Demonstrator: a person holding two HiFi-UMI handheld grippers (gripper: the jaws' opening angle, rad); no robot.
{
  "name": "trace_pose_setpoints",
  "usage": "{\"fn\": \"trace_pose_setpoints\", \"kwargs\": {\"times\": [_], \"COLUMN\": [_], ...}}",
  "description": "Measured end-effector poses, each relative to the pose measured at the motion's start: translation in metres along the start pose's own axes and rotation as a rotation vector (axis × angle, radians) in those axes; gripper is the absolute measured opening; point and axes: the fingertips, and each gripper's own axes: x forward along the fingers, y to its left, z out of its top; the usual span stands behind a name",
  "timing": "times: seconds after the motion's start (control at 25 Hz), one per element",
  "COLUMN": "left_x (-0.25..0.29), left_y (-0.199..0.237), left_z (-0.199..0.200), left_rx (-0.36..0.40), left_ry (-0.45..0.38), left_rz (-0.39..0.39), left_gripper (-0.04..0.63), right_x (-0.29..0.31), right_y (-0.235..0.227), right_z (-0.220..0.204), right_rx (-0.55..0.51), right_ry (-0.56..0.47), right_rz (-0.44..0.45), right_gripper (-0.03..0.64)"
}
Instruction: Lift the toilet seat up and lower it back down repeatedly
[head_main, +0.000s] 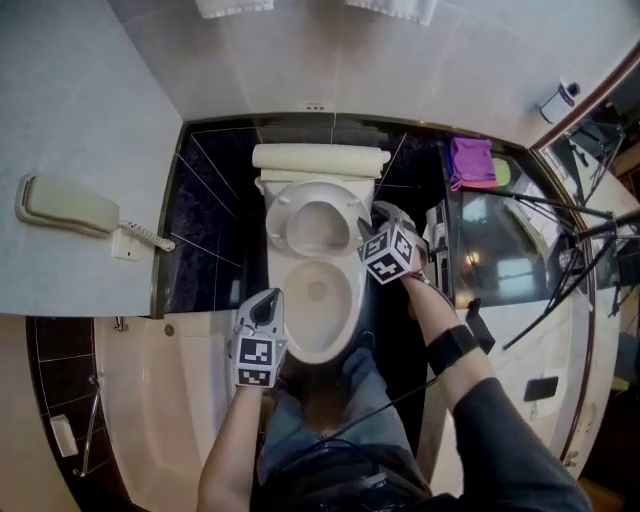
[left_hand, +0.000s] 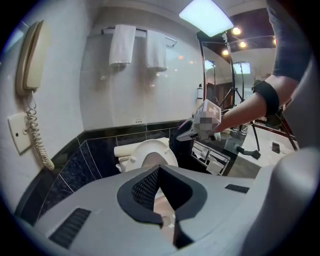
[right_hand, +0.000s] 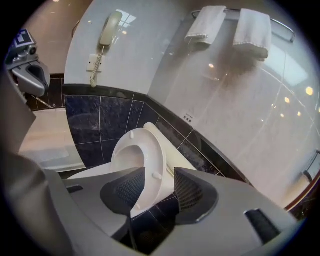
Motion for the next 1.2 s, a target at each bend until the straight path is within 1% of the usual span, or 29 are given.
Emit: {"fn": "trace_pose_setpoints", "kwargs": {"times": [0.08,0.28,0.44,0.6,0.68,0.76,0.8,0.84,0.96,1.2], "left_x": [0.010,0.031,0.045,0.057,0.062,0.066,0.068,0.069,0.073,0.075], "left_y": [-0.002,0.000,0.002,0.003,0.003,0.003,0.003,0.004,0.004,0.003], "left_z": [-0.004,-0.018,-0.030,-0.038,-0.041,-0.043,-0.044,-0.045,-0.048,-0.055], "left_rx": [-0.008,-0.028,-0.039,-0.048,-0.050,-0.053,-0.053,-0.052,-0.053,-0.056], "left_ry": [0.010,0.040,0.065,0.080,0.088,0.095,0.098,0.101,0.109,0.127], "left_rz": [0.002,0.018,0.022,0.027,0.026,0.024,0.022,0.021,0.015,0.008], "left_gripper": [0.000,0.000,0.000,0.000,0.000,0.000,0.000,0.000,0.000,0.000], "right_x": [0.023,0.069,0.093,0.114,0.122,0.128,0.130,0.131,0.132,0.129], "right_y": [0.000,0.006,0.004,-0.005,-0.007,-0.006,-0.005,-0.004,-0.002,-0.002], "right_z": [-0.005,-0.015,-0.014,-0.009,-0.006,-0.005,-0.004,-0.004,-0.003,-0.004], "right_rx": [-0.021,-0.028,-0.036,-0.014,-0.018,-0.043,-0.059,-0.074,-0.095,-0.094], "right_ry": [0.009,0.027,0.017,-0.003,-0.009,-0.007,-0.007,-0.007,-0.010,0.004], "right_rz": [0.013,0.056,0.046,0.038,0.043,0.046,0.045,0.041,0.027,0.034], "right_gripper": [0.201,0.199,0.199,0.199,0.198,0.163,0.124,0.110,0.106,0.101]}}
